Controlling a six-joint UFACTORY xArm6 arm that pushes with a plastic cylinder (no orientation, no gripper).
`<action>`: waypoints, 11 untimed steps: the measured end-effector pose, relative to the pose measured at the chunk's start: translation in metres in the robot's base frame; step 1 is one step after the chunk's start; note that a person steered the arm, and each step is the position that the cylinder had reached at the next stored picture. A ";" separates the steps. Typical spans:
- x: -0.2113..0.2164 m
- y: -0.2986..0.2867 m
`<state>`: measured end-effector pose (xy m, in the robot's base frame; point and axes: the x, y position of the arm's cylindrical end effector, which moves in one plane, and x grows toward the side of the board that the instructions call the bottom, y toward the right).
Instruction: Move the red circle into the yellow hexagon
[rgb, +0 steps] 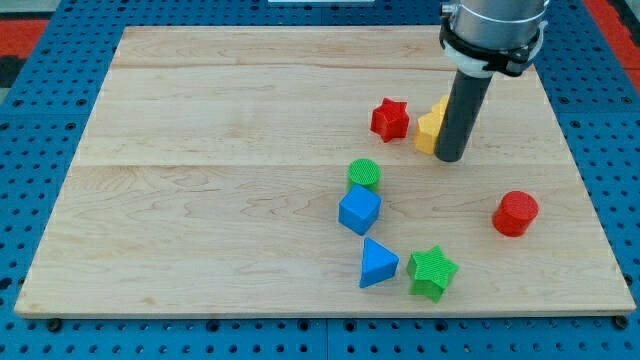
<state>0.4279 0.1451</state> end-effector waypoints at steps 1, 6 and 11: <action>0.012 0.049; 0.097 0.052; 0.004 -0.008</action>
<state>0.4321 0.1368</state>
